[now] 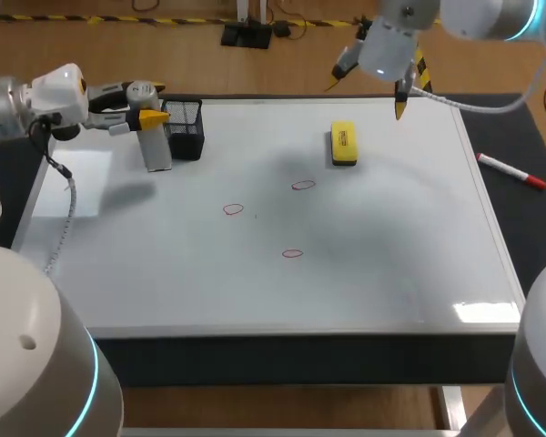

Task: Pick up the inspection probe, press it on each red-marked spot on the whiteboard one by one, put down the probe, pick up the eraser, and wipe off all the red marks.

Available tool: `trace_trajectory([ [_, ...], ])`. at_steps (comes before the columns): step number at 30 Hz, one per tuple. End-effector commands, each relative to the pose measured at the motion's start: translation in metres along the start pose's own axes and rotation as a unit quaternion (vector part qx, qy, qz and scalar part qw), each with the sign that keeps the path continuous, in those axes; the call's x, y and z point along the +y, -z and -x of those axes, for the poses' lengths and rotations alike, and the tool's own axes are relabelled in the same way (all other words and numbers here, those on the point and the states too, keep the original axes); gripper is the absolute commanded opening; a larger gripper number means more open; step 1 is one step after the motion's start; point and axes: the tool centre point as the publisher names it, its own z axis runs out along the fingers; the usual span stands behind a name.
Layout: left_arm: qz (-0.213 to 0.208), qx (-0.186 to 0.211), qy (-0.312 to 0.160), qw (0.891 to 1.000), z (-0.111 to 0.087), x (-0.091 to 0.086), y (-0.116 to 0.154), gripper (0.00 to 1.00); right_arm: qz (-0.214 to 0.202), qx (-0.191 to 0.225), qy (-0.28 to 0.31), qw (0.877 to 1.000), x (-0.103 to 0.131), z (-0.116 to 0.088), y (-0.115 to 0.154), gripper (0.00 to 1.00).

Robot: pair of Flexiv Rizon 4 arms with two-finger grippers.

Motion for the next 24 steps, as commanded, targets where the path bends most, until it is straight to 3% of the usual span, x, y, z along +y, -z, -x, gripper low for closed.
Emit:
trace_trajectory([
  [1, 0.000, 0.000, -0.001, 1.000, 0.000, -0.001, 0.000, 0.00, 0.000, 0.039, 0.000, 0.999, -0.001, 0.002, 0.003, 1.00],
  [7, 0.000, 0.000, -0.001, 1.000, 0.000, -0.001, 0.000, 0.00, 0.000, 0.039, 0.000, 0.999, -0.001, 0.002, 0.003, 1.00],
  [13, 0.000, 0.000, -0.001, 1.000, 0.000, -0.001, 0.000, 0.00, -0.007, 0.080, 0.064, 0.995, 0.005, -0.001, -0.023, 1.00],
  [24, 0.000, 0.000, -0.001, 1.000, 0.000, -0.001, 0.000, 0.00, 0.010, 0.083, 0.118, 0.989, 0.000, -0.003, -0.053, 1.00],
])
